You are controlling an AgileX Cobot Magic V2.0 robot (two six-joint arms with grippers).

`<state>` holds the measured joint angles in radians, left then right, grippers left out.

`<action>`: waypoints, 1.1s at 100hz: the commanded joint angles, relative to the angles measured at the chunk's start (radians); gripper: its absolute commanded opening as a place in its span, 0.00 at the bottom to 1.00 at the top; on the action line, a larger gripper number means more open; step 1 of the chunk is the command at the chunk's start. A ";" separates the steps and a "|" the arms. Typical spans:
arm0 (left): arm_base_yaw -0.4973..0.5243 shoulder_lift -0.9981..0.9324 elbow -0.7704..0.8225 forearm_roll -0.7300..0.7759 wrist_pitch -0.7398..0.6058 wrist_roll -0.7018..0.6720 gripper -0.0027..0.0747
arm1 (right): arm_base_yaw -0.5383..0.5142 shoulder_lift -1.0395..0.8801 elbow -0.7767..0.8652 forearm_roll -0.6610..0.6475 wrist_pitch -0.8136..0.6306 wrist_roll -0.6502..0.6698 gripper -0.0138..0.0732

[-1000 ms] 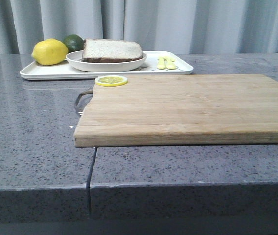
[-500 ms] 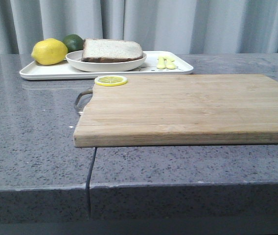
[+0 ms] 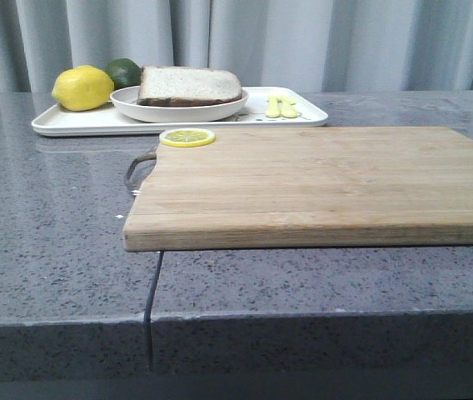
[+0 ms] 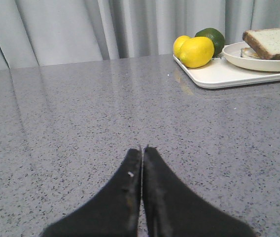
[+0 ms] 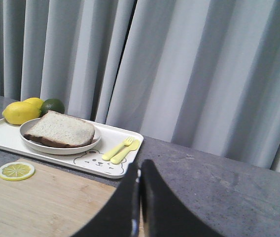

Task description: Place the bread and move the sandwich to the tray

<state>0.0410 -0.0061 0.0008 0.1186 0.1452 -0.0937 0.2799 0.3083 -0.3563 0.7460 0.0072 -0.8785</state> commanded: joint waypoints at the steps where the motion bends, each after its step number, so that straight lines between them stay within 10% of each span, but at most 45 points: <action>1: -0.003 -0.033 0.016 -0.007 -0.081 -0.011 0.01 | -0.008 0.005 -0.027 0.003 -0.055 -0.009 0.02; 68: -0.003 -0.033 0.016 -0.007 -0.081 -0.011 0.01 | 0.053 0.005 -0.023 -0.064 -0.051 0.022 0.02; 110: -0.003 -0.033 0.016 -0.007 -0.081 -0.011 0.01 | -0.071 -0.054 0.136 -0.916 -0.045 0.990 0.02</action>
<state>0.0410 -0.0061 0.0008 0.1186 0.1452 -0.0937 0.2311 0.2750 -0.2287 -0.0476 0.0349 -0.0235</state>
